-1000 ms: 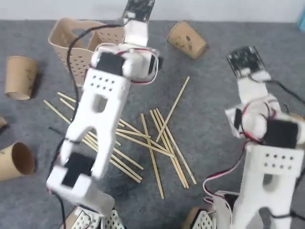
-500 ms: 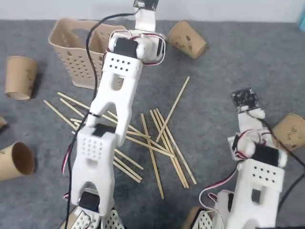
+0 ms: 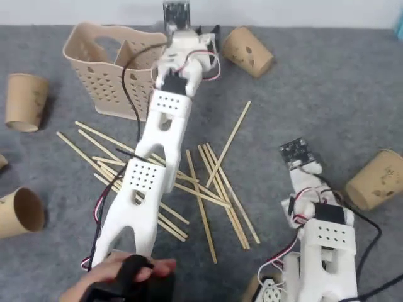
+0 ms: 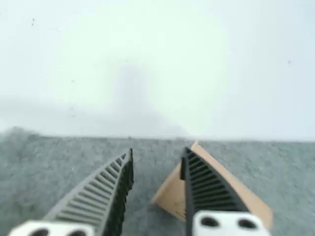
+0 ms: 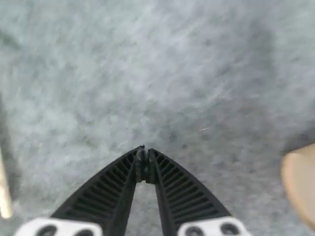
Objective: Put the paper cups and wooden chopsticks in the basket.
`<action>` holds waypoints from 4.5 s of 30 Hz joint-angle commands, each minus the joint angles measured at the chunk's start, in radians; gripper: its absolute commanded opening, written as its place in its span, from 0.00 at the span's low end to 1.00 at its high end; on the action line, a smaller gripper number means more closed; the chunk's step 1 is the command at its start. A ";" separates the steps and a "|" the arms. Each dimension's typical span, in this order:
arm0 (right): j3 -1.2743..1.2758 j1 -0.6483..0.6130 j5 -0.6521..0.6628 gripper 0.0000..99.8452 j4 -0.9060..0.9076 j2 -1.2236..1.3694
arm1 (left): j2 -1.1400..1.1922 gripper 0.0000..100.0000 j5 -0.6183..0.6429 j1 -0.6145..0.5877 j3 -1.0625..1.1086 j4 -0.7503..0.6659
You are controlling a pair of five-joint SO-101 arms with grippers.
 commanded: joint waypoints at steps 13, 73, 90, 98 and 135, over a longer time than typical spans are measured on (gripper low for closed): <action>-0.006 -0.018 0.008 0.01 0.015 -0.022 | 0.072 0.01 0.014 -0.008 0.084 -0.394; -0.824 -0.538 -0.528 0.08 0.226 0.524 | -1.883 0.01 -0.301 -0.606 2.081 0.479; -0.655 -0.728 -0.634 0.09 -0.094 0.680 | -1.959 0.01 -0.376 -0.647 2.566 0.094; -0.796 -0.746 -0.701 0.19 -0.041 0.924 | -1.958 0.01 -0.379 -0.646 2.566 0.091; -0.833 -0.834 -0.700 0.12 -0.073 0.969 | -1.955 0.01 -0.381 -0.646 2.572 0.051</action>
